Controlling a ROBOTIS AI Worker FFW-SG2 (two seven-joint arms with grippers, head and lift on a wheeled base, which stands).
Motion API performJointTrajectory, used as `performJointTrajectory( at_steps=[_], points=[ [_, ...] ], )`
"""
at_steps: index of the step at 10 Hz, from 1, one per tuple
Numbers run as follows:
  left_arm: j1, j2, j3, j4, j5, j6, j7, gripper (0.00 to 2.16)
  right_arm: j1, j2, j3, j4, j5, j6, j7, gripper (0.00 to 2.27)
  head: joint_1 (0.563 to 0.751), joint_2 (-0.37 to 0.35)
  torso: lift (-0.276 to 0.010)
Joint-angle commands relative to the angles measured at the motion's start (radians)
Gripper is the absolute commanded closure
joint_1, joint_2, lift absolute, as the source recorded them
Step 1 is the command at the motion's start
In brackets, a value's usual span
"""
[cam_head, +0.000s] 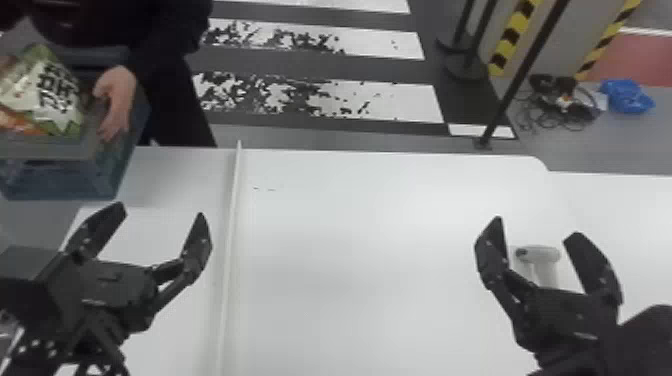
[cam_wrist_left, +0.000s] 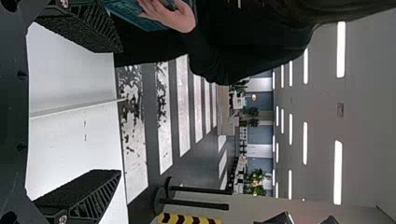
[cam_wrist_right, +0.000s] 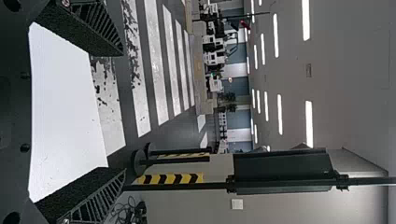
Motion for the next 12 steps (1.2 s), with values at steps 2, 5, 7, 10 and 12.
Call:
performJointTrajectory(
  at_steps=[2,5,7,10,12],
  points=[
    [-0.003,-0.001,0.000,0.004,0.000,-0.007,-0.013,0.06,-0.002,0.000,0.002,0.000,0.001,0.014,0.000,0.04,0.695,-0.073,-0.029],
    [-0.002,-0.005,-0.002,0.001,0.002,-0.004,-0.013,0.06,-0.002,0.000,0.002,0.000,0.001,0.014,0.000,0.04,0.695,-0.075,-0.029],
    [0.001,-0.006,-0.002,0.000,0.002,-0.004,-0.013,0.07,-0.002,0.000,0.003,-0.001,0.001,0.014,0.000,0.04,0.695,-0.075,-0.029],
    [0.001,-0.006,-0.002,0.000,0.002,-0.004,-0.013,0.07,-0.001,0.000,0.005,-0.003,0.001,0.014,0.001,0.04,0.695,-0.074,-0.029],
    [0.001,-0.006,0.000,0.000,0.002,-0.004,-0.012,0.07,-0.002,0.000,0.005,-0.001,0.001,0.014,0.001,0.04,0.695,-0.073,-0.029]
  ],
)
